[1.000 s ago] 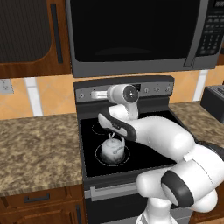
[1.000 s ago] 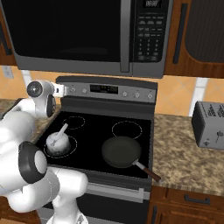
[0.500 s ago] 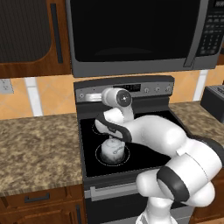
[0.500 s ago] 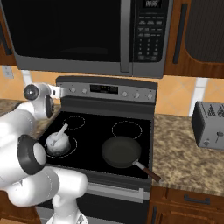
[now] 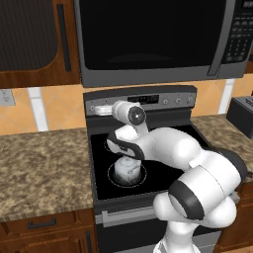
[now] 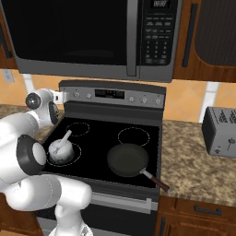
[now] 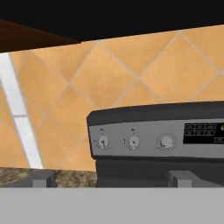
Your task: Pick the kettle from the counter and place it on a stove burner. Then turn the burner on.
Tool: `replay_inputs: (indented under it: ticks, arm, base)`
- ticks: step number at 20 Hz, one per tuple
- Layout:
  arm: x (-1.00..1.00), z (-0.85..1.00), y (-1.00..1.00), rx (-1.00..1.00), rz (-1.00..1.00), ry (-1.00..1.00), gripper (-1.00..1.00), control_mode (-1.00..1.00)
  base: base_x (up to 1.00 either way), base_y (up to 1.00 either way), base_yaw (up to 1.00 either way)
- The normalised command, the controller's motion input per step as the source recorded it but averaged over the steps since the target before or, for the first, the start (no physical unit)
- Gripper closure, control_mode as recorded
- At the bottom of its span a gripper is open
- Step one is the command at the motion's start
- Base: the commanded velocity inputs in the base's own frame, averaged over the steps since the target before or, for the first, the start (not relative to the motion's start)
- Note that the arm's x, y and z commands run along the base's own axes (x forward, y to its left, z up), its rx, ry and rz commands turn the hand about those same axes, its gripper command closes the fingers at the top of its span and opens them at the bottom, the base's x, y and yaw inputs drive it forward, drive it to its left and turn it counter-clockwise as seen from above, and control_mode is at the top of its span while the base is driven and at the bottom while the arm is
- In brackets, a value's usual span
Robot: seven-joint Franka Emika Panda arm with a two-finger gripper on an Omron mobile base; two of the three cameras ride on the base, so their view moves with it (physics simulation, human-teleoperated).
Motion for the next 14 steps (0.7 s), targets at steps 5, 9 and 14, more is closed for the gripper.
replay_inputs:
  ticks: [5,9,14]
  arm:
    - [0.08,0.0,0.0,0.0,0.0,-0.01,-1.0,-1.0]
    - [0.1,0.0,0.0,0.0,0.0,0.01,-1.0,-1.0]
    - [0.16,0.0,0.0,0.0,0.0,0.03,-1.0,-1.0]
  base:
    - [0.0,0.0,0.0]
    - [0.0,0.0,0.0]
    - [0.0,0.0,0.0]
